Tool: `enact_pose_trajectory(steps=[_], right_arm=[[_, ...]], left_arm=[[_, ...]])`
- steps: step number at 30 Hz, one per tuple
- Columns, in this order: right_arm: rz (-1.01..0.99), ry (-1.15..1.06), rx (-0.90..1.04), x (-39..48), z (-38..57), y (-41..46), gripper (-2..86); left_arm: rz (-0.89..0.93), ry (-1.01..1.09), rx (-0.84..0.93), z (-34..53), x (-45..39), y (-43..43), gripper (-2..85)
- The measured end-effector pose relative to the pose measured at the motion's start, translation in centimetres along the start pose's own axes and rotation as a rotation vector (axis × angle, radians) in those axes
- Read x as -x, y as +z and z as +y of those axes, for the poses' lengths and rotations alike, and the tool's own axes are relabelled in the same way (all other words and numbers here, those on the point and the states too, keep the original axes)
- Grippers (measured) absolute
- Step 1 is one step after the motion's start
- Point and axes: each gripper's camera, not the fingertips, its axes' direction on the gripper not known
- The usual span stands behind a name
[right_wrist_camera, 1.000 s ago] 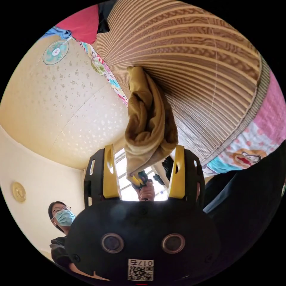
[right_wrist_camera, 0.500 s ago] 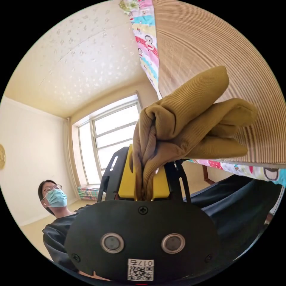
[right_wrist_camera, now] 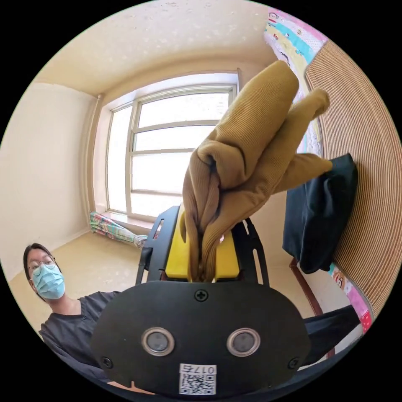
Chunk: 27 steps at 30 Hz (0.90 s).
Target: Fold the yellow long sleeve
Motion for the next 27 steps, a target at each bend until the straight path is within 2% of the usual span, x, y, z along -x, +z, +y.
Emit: enact_pose_trajectory(steps=[5,6,9,12,14,18,20,22,23,25,27], right_arm=[[0.192,0.283,0.204,-10.1,2.9,3.4,9.5],[0.19,0.301,0.229,-11.4,3.8,2.2,8.8],[0.36,0.353,0.2,-12.0,6.4,-3.9,6.5],[0.561,0.356,0.099,-9.4,8.8,-11.5,3.4],[0.675,0.307,-0.001,-5.7,10.1,-15.7,2.1],[0.87,-0.051,-0.28,8.1,13.8,-21.0,1.0],[0.997,-0.245,-0.394,15.0,16.6,-20.8,0.8],[1.247,-0.471,-0.558,23.2,22.0,-18.4,0.7],[1.321,-0.514,-0.609,24.9,23.5,-17.5,0.6],[1.631,-0.644,-0.846,29.8,29.6,-14.1,0.4],[1.855,-0.679,-1.041,31.6,33.5,-12.0,0.4]], left_arm=[[-0.522,-0.523,0.063,10.1,9.4,-2.1,6.5],[-0.552,-0.565,0.061,11.4,10.0,-2.2,6.5],[-0.619,-0.644,0.057,15.4,10.8,-1.6,6.6],[-0.718,-0.575,0.094,15.0,9.1,1.1,6.4],[-0.796,-0.445,0.089,12.5,6.0,4.2,6.0],[-0.812,-0.171,0.037,7.6,-0.5,10.7,4.9],[-0.742,0.021,0.005,4.9,-5.6,16.1,3.7],[-0.624,0.116,-0.021,4.1,-9.1,20.2,1.9],[-0.522,0.179,-0.015,4.0,-11.4,23.3,1.1],[-0.392,0.285,0.028,4.8,-15.0,28.1,0.5],[-0.289,0.385,0.077,6.4,-18.3,32.7,0.1]])
